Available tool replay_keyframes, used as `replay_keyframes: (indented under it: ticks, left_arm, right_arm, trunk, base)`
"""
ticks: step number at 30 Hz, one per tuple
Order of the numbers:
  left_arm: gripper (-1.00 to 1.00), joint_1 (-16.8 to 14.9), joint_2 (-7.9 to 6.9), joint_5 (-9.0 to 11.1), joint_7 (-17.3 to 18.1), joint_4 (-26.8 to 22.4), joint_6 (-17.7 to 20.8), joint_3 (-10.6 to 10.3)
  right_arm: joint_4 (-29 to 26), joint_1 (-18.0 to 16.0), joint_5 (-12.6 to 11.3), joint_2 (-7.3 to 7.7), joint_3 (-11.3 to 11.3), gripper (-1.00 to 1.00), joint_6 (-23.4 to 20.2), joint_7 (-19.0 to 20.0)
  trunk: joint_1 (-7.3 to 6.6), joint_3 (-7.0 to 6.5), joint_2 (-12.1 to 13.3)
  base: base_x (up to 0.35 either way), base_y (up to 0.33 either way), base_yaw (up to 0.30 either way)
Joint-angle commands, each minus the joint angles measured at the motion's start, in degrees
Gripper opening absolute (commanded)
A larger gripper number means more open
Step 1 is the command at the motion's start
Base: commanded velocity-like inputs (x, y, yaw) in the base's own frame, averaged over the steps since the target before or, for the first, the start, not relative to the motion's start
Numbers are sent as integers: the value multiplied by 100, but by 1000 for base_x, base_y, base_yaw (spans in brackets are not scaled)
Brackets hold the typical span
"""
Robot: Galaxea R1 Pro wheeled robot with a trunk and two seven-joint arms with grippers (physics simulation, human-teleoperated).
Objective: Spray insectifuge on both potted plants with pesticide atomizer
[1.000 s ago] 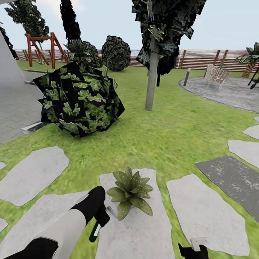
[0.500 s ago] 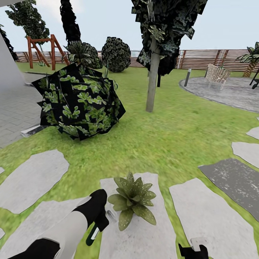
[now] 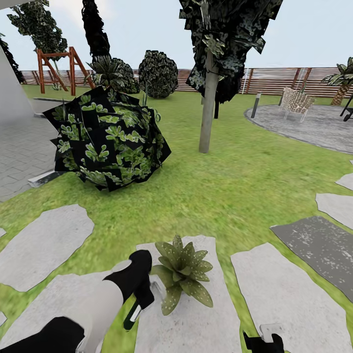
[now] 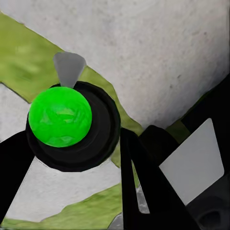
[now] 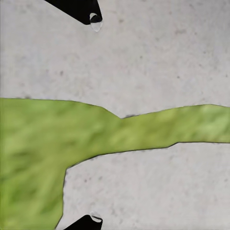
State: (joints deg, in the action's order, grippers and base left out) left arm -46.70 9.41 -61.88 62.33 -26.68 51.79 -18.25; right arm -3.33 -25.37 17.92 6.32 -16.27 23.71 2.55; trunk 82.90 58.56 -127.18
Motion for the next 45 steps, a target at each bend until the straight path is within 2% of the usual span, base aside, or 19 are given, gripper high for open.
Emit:
replay_keyframes:
  ticks: [1, 4, 12, 20, 27, 36, 45]
  left_arm:
    - [-100, -23, -2, -64, 162, -32, 26, -18]
    - [-100, -14, -42, -105, 439, -60, -1, -48]
    - [-100, 28, -162, -268, 469, -61, -36, -58]
    - [-100, -64, -86, -272, 458, -277, 11, -47]
    - [-100, -5, -115, -272, 450, -354, 10, -65]
    - [-100, -74, -106, -272, 456, -364, 32, -76]
    - [-100, -79, -99, -268, 466, -385, 41, -71]
  right_arm:
    - [3, -3, 28, 1, -50, 100, 20, 27]
    - [4, -3, 28, 1, -50, 100, 19, 27]
    - [5, -3, 28, 1, -51, 100, 14, 27]
    - [7, -3, 28, 1, -52, 100, 17, 27]
    - [7, -3, 28, 1, -49, 100, 19, 27]
    - [5, -3, 28, 1, -50, 100, 17, 27]
    - [7, -3, 28, -3, -52, 100, 19, 27]
  trunk:
    - [-1, 5, -2]
    - [-1, 5, -2]
    - [-1, 5, -2]
    - [-1, 5, -2]
    - [-1, 5, -2]
    - [-1, 5, -2]
    - [-1, 5, -2]
  base:
    - [0, 0, 0]
    - [0, 0, 0]
    - [0, 0, 0]
    - [0, 0, 0]
    - [-12, 5, -8]
    - [-189, 227, -276]
    - [123, 297, -173]
